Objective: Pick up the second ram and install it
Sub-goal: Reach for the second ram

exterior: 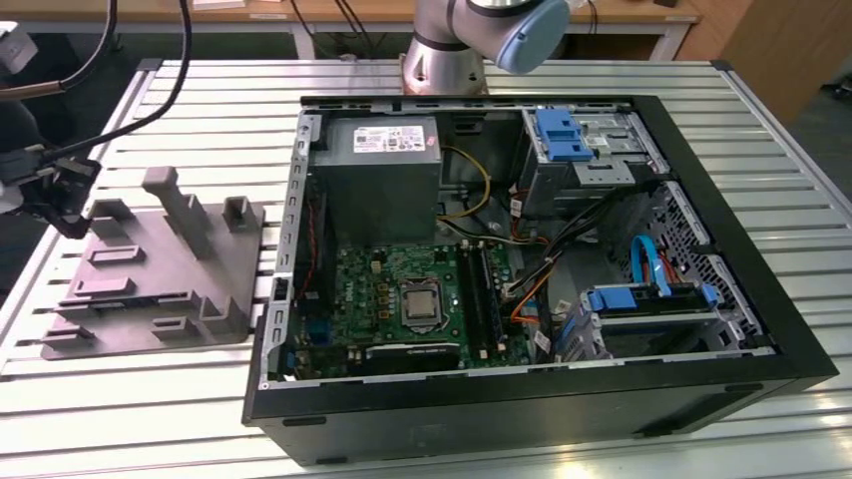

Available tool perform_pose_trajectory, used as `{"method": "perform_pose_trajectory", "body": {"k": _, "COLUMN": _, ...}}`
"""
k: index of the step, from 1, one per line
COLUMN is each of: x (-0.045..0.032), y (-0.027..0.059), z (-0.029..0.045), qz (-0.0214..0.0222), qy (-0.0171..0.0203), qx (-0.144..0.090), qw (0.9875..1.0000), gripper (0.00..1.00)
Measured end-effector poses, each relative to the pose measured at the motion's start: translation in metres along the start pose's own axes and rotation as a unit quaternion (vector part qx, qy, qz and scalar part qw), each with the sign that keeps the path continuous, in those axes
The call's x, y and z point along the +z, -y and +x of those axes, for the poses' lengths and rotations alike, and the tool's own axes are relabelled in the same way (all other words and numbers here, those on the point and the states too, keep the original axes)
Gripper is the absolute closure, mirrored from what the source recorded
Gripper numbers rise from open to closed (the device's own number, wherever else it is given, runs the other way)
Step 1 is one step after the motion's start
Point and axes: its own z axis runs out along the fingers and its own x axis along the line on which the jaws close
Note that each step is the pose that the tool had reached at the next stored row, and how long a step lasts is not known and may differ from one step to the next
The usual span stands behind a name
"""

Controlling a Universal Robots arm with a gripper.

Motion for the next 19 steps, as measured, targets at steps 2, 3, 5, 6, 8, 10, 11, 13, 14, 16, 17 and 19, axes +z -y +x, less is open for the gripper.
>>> {"method": "perform_pose_trajectory", "body": {"k": 2, "x": 0.0037, "y": 0.0, "z": -0.002, "qz": 0.0006, "qy": -0.001, "qx": -0.008, "qw": 1.0, "gripper": 0.89}}
{"method": "perform_pose_trajectory", "body": {"k": 3, "x": 0.0056, "y": 0.0, "z": -0.003, "qz": 0.0008, "qy": -0.0014, "qx": -0.012, "qw": 0.9999, "gripper": 0.89}}
{"method": "perform_pose_trajectory", "body": {"k": 5, "x": 0.0092, "y": 0.0007, "z": -0.0043, "qz": 0.0013, "qy": -0.0022, "qx": -0.018, "qw": 0.9998, "gripper": 0.89}}
{"method": "perform_pose_trajectory", "body": {"k": 6, "x": 0.0107, "y": 0.0026, "z": -0.0044, "qz": 0.0014, "qy": -0.0025, "qx": -0.018, "qw": 0.9998, "gripper": 0.89}}
{"method": "perform_pose_trajectory", "body": {"k": 8, "x": 0.0141, "y": 0.0083, "z": -0.0052, "qz": 0.0013, "qy": -0.0026, "qx": -0.018, "qw": 0.9998, "gripper": 0.89}}
{"method": "perform_pose_trajectory", "body": {"k": 10, "x": 0.0178, "y": 0.0112, "z": -0.0075, "qz": 0.0012, "qy": -0.0027, "qx": -0.019, "qw": 0.9998, "gripper": 0.89}}
{"method": "perform_pose_trajectory", "body": {"k": 11, "x": 0.0195, "y": 0.0122, "z": -0.009, "qz": 0.0013, "qy": -0.0028, "qx": -0.019, "qw": 0.9998, "gripper": 0.89}}
{"method": "perform_pose_trajectory", "body": {"k": 13, "x": 0.023, "y": 0.0136, "z": -0.0123, "qz": 0.0013, "qy": -0.003, "qx": -0.02, "qw": 0.9998, "gripper": 0.89}}
{"method": "perform_pose_trajectory", "body": {"k": 14, "x": 0.0247, "y": 0.0143, "z": -0.014, "qz": 0.0013, "qy": -0.0031, "qx": -0.02, "qw": 0.9998, "gripper": 0.89}}
{"method": "perform_pose_trajectory", "body": {"k": 16, "x": 0.0284, "y": 0.0157, "z": -0.0174, "qz": 0.0013, "qy": -0.0032, "qx": -0.021, "qw": 0.9998, "gripper": 0.89}}
{"method": "perform_pose_trajectory", "body": {"k": 17, "x": 0.0302, "y": 0.0164, "z": -0.0191, "qz": 0.0013, "qy": -0.0033, "qx": -0.021, "qw": 0.9998, "gripper": 0.89}}
{"method": "perform_pose_trajectory", "body": {"k": 19, "x": 0.0336, "y": 0.0189, "z": -0.0212, "qz": 0.0014, "qy": -0.0036, "qx": -0.021, "qw": 0.9998, "gripper": 0.89}}
